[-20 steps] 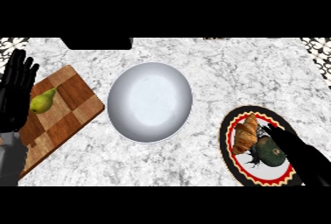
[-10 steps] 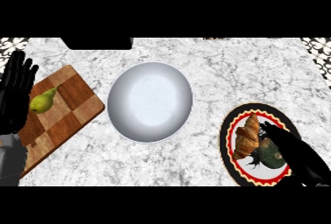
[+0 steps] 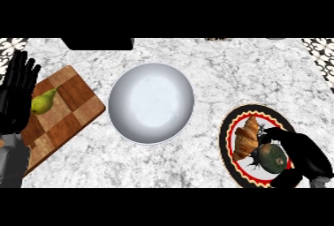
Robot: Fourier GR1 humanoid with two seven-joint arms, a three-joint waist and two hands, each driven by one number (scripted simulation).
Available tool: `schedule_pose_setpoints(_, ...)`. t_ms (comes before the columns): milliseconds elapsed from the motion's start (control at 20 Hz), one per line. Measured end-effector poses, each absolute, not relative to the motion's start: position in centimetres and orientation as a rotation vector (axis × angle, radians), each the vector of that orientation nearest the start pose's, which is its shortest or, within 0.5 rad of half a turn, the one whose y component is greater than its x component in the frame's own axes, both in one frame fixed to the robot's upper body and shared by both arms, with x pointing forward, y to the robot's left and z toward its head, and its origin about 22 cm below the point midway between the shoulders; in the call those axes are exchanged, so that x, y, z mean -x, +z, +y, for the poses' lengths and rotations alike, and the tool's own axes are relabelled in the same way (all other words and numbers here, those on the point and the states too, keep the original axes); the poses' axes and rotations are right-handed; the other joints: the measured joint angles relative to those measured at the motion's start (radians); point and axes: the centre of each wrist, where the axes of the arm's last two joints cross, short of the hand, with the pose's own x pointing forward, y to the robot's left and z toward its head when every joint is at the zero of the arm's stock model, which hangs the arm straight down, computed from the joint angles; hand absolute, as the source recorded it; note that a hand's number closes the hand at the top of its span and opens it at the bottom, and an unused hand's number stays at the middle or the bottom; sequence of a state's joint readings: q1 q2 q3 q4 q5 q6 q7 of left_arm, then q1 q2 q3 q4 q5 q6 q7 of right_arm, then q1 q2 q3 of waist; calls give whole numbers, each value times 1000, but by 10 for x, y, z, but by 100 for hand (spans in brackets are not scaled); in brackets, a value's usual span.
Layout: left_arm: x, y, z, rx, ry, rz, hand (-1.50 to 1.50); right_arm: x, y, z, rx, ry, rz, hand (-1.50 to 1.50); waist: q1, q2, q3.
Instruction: Pick the squash from the plate and place it in the bowl
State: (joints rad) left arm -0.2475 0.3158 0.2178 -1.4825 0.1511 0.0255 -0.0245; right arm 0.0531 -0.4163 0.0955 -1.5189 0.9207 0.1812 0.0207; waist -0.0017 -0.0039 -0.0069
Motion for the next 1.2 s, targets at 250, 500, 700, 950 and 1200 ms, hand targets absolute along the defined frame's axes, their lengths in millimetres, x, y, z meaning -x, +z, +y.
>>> schedule_pose_setpoints(250,-294,84,327,-236,31,-1785,0,-239,6,-329,808,1242,-1115,150,3,0,0)
schedule_pose_setpoints(500,-301,90,322,-216,16,-1792,0,-284,39,-392,805,1330,-1047,150,28,11,6)
schedule_pose_setpoints(700,-300,90,319,-198,13,-1793,0,-313,54,-424,811,1370,-1044,150,38,14,8)
schedule_pose_setpoints(950,-299,83,318,-219,21,-1794,0,-332,75,-449,865,1382,-1105,150,26,11,8)
schedule_pose_setpoints(1200,-296,83,325,-228,25,-1784,0,-346,112,-455,959,1318,-1218,150,15,7,8)
